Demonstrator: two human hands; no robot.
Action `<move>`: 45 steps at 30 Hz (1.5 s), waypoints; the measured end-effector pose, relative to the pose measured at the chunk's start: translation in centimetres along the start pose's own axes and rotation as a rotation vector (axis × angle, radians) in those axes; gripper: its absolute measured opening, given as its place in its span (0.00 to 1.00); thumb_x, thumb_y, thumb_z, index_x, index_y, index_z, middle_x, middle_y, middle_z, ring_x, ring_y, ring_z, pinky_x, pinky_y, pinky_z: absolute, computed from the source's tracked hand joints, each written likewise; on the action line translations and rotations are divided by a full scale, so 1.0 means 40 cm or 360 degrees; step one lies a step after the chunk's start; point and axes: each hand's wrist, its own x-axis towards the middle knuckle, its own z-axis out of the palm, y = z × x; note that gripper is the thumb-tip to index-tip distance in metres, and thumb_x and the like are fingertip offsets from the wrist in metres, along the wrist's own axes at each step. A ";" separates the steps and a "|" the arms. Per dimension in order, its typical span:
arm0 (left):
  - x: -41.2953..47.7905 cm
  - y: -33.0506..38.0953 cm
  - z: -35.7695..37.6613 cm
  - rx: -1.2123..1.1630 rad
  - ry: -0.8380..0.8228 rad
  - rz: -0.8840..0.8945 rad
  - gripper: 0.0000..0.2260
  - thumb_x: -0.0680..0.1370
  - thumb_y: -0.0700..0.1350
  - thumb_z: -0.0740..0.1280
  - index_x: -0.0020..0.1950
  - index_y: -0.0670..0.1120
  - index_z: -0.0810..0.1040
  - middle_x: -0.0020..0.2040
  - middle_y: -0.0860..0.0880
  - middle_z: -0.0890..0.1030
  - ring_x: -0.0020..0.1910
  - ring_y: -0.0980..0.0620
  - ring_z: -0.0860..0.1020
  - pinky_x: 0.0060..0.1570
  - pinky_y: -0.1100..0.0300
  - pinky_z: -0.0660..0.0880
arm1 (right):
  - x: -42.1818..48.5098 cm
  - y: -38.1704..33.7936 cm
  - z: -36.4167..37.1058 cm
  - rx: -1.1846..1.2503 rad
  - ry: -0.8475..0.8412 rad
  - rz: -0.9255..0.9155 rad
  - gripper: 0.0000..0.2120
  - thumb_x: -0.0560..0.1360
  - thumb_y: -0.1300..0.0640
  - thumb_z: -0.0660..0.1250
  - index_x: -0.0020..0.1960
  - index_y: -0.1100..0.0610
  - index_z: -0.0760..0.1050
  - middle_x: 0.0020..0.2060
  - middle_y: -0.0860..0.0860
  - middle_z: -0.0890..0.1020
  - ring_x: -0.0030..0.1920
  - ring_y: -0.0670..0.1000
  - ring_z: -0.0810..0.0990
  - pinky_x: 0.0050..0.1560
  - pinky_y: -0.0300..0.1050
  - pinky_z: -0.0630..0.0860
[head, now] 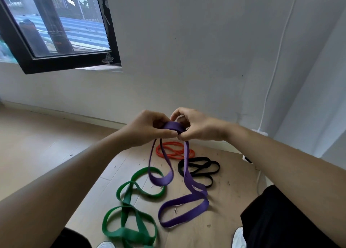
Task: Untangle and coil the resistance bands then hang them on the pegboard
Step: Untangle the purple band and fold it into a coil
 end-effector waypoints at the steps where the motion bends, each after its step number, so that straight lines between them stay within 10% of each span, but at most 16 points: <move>1: -0.004 0.005 -0.003 -0.0078 0.0011 -0.0009 0.12 0.72 0.48 0.77 0.52 0.45 0.83 0.43 0.45 0.85 0.41 0.49 0.84 0.46 0.56 0.81 | 0.002 0.004 0.002 0.0004 0.0013 0.0003 0.21 0.71 0.66 0.74 0.60 0.55 0.73 0.48 0.53 0.84 0.49 0.53 0.84 0.54 0.52 0.83; 14: -0.026 -0.042 -0.097 -0.0638 0.0609 -0.0099 0.14 0.77 0.48 0.70 0.60 0.44 0.81 0.50 0.44 0.84 0.52 0.48 0.83 0.59 0.55 0.79 | 0.015 0.085 -0.040 -0.0150 0.0156 0.0202 0.11 0.72 0.62 0.77 0.53 0.61 0.83 0.48 0.60 0.85 0.48 0.57 0.84 0.58 0.54 0.81; 26: -0.068 -0.133 -0.150 -0.0582 0.0060 -0.0310 0.38 0.58 0.66 0.81 0.60 0.45 0.81 0.43 0.50 0.84 0.43 0.50 0.82 0.46 0.61 0.80 | -0.031 0.006 -0.089 0.0415 0.0736 -0.0166 0.16 0.73 0.64 0.75 0.59 0.64 0.77 0.45 0.58 0.83 0.45 0.55 0.82 0.54 0.55 0.81; 36: -0.009 -0.006 -0.047 -0.0676 0.0088 -0.0221 0.20 0.70 0.52 0.76 0.57 0.44 0.81 0.43 0.46 0.81 0.41 0.49 0.78 0.50 0.55 0.79 | -0.008 -0.043 -0.016 0.0142 0.0605 -0.0322 0.16 0.72 0.63 0.77 0.58 0.63 0.80 0.47 0.54 0.86 0.47 0.49 0.86 0.50 0.40 0.81; 45: -0.014 0.028 -0.019 -0.0583 0.0127 -0.0116 0.20 0.68 0.52 0.75 0.56 0.44 0.82 0.47 0.46 0.82 0.43 0.54 0.80 0.44 0.63 0.78 | -0.016 -0.036 -0.001 0.0115 0.0350 -0.0174 0.24 0.70 0.62 0.79 0.64 0.57 0.75 0.47 0.57 0.85 0.49 0.54 0.85 0.53 0.46 0.83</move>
